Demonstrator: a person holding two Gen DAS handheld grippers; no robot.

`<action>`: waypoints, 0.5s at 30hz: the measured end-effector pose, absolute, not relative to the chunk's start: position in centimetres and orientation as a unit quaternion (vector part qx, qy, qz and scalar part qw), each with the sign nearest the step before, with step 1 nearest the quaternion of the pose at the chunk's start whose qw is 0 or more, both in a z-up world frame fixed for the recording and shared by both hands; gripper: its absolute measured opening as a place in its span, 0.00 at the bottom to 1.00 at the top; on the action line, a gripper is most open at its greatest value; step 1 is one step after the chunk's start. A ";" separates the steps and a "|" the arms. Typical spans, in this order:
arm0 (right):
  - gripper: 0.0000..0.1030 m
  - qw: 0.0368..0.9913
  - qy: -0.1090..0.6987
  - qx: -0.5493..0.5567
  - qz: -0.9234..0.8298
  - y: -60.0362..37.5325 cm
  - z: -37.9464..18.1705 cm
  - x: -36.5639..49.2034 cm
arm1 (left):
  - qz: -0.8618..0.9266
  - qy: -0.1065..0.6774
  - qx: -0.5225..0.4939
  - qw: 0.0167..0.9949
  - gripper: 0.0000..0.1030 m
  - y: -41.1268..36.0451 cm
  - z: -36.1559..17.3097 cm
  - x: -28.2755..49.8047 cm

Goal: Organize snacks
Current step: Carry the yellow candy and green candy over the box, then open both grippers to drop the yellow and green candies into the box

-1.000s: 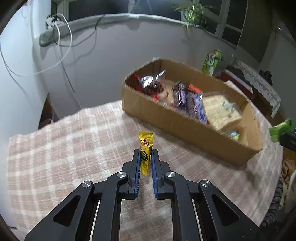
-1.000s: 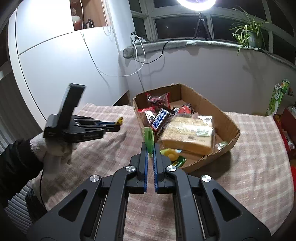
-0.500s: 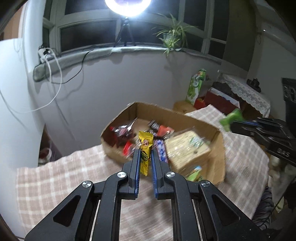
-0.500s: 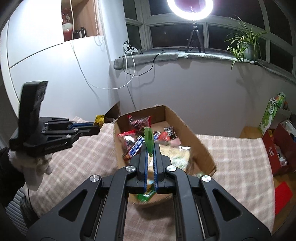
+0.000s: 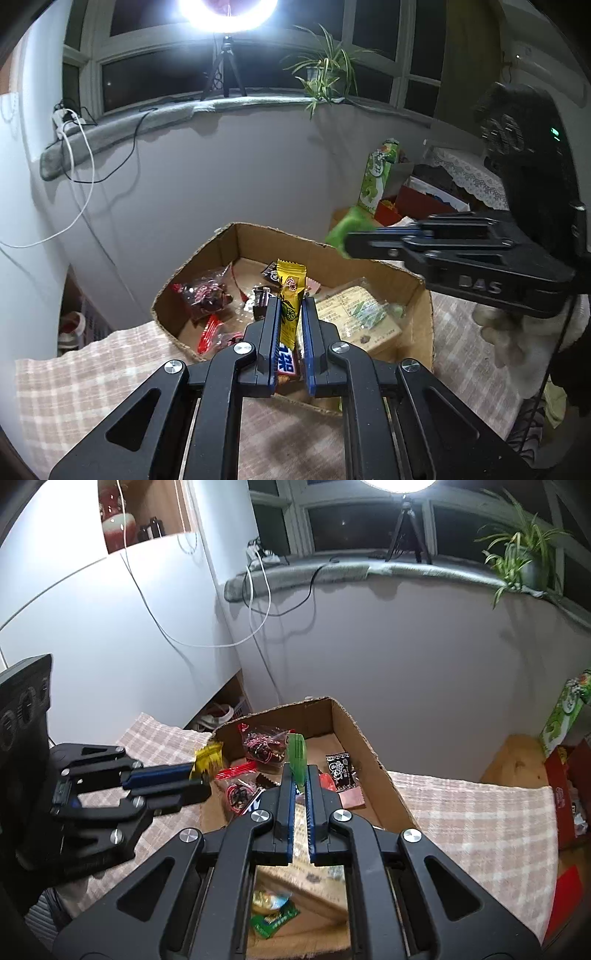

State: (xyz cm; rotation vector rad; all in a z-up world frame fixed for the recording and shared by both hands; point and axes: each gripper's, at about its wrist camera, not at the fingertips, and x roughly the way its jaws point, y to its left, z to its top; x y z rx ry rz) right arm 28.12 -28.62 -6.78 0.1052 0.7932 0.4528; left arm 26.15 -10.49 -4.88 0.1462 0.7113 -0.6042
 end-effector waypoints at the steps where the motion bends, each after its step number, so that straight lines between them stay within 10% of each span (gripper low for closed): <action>1: 0.05 0.894 0.387 0.049 0.219 -28.5 -7.1 28.6 | -0.291 0.345 0.069 0.890 0.09 -10.6 -5.0 26.3; 15: 0.05 0.880 0.421 0.039 0.216 -27.6 -9.7 31.9 | -0.290 0.357 0.075 0.885 0.10 -11.9 -6.0 26.8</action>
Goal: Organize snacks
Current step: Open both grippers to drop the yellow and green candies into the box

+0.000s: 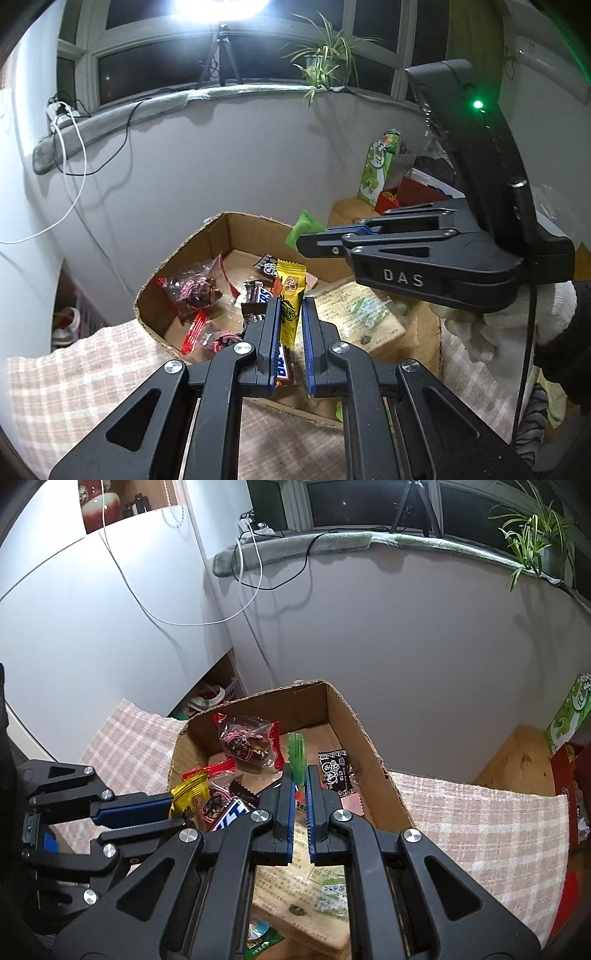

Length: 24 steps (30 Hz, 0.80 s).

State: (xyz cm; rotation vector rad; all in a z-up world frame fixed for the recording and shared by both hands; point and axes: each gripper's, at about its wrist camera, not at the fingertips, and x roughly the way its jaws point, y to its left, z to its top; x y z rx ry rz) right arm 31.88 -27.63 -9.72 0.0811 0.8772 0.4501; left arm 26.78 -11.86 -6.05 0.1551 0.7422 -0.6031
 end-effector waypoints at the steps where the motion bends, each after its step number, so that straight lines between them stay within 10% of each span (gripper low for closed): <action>1: 0.05 0.880 0.422 0.039 0.216 -27.7 -9.8 31.9 | -0.291 0.358 0.075 0.884 0.10 -12.0 -6.1 26.8; 7: 0.09 0.880 0.425 0.039 0.210 -28.0 -9.9 32.0 | -0.292 0.357 0.078 0.884 0.11 -12.4 -6.2 26.7; 11: 0.57 0.888 0.414 0.037 0.199 -28.4 -9.3 31.5 | -0.290 0.352 0.080 0.886 0.20 -12.5 -5.9 26.5; 24: 0.70 0.899 0.397 0.048 0.180 -29.9 -7.7 29.7 | -0.282 0.344 0.081 0.892 0.40 -12.5 -5.0 25.0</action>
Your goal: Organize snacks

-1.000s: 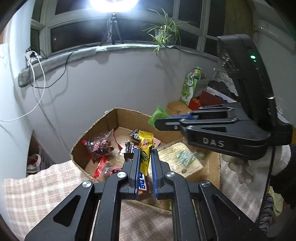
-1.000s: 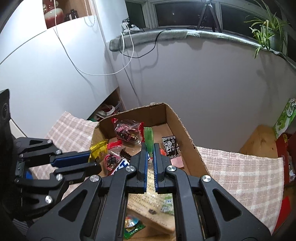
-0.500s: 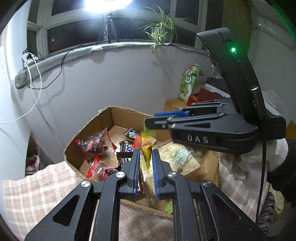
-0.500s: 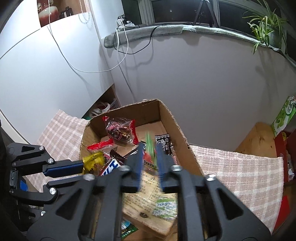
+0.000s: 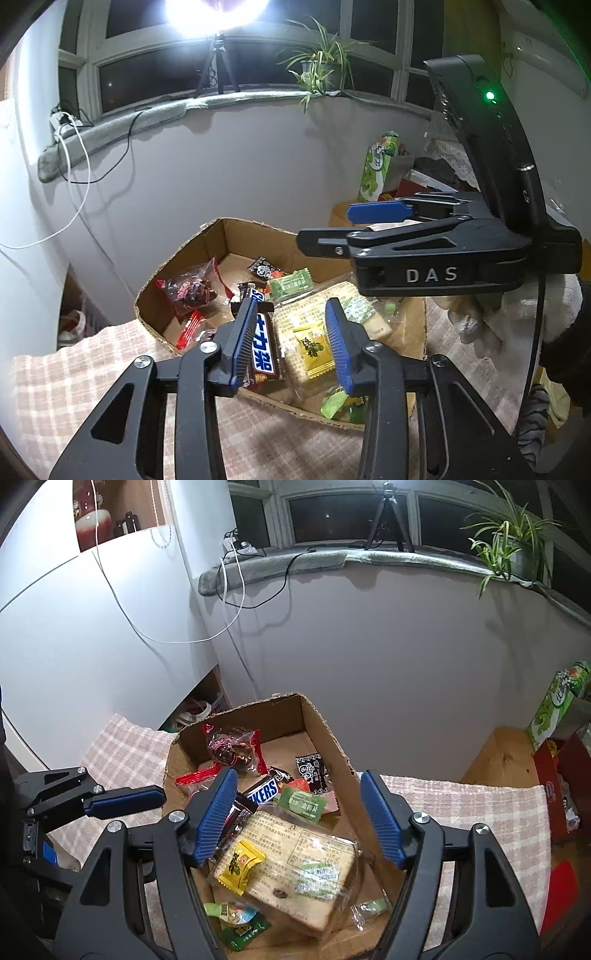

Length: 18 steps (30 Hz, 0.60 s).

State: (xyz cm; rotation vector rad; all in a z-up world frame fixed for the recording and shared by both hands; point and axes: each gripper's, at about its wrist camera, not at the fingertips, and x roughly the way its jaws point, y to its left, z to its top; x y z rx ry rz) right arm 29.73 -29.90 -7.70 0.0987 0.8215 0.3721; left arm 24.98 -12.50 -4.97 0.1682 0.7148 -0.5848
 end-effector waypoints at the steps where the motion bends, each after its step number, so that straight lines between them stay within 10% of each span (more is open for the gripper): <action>1: 0.70 0.900 0.396 0.048 0.179 -30.0 -7.6 29.5 | -0.281 0.344 0.080 0.892 0.41 -12.4 -4.9 24.9; 18: 0.72 0.927 0.344 0.055 0.141 -32.2 -4.8 23.1 | -0.237 0.318 0.055 0.916 0.66 -10.7 -2.8 21.5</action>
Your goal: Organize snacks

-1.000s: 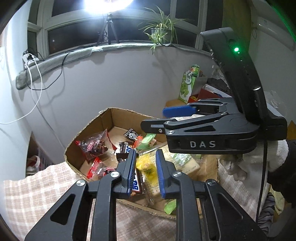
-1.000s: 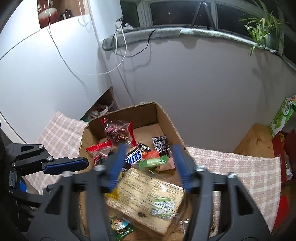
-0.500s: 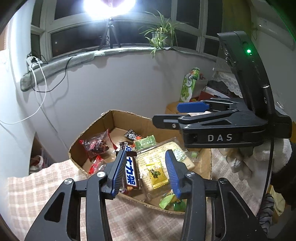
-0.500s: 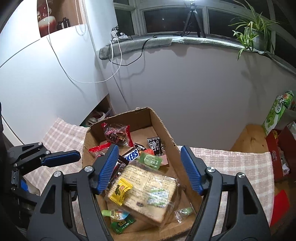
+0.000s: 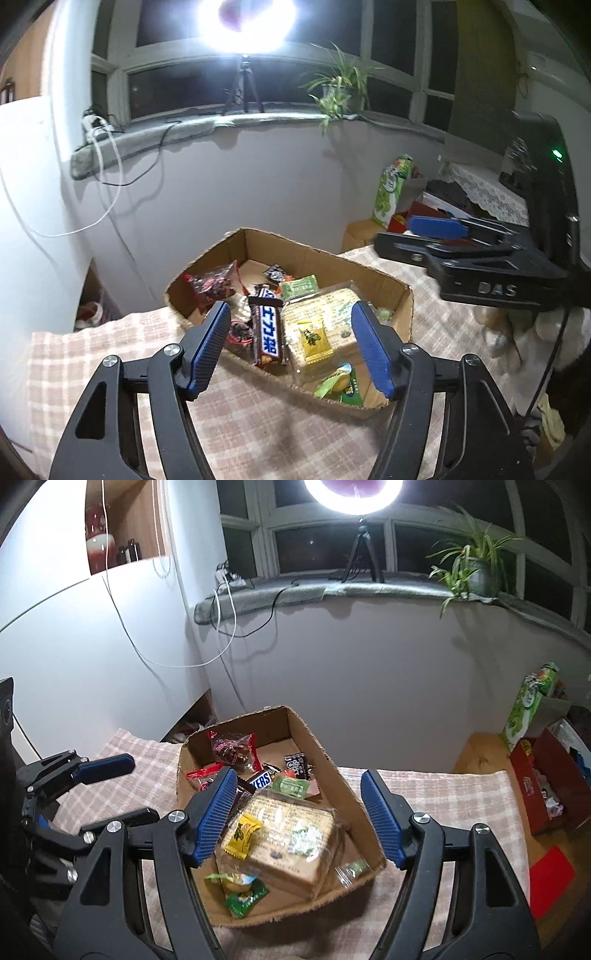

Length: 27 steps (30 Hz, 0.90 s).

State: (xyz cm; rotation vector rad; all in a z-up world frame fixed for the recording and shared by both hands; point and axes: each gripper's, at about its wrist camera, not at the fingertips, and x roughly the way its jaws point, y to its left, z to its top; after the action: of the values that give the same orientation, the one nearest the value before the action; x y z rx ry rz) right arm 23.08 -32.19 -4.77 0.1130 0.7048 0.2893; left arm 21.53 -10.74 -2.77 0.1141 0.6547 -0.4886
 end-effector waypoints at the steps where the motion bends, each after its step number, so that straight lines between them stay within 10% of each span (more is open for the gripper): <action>1: 0.82 0.929 0.340 0.055 0.137 -32.4 -4.6 22.4 | -0.231 0.315 0.056 0.919 0.67 -10.5 -2.6 21.1; 4: 0.95 0.938 0.321 0.051 0.122 -32.7 -4.2 20.7 | -0.218 0.307 0.059 0.925 0.74 -10.2 -2.3 20.4; 27: 0.99 0.946 0.311 0.037 0.088 -34.1 -4.5 15.2 | -0.188 0.298 0.049 0.935 0.77 -9.9 -1.2 17.7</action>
State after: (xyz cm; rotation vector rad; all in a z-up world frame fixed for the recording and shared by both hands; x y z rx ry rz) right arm 15.21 -34.09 -4.53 0.0756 0.6340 0.1795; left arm 17.69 -9.86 -1.24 0.1008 0.6085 -0.3850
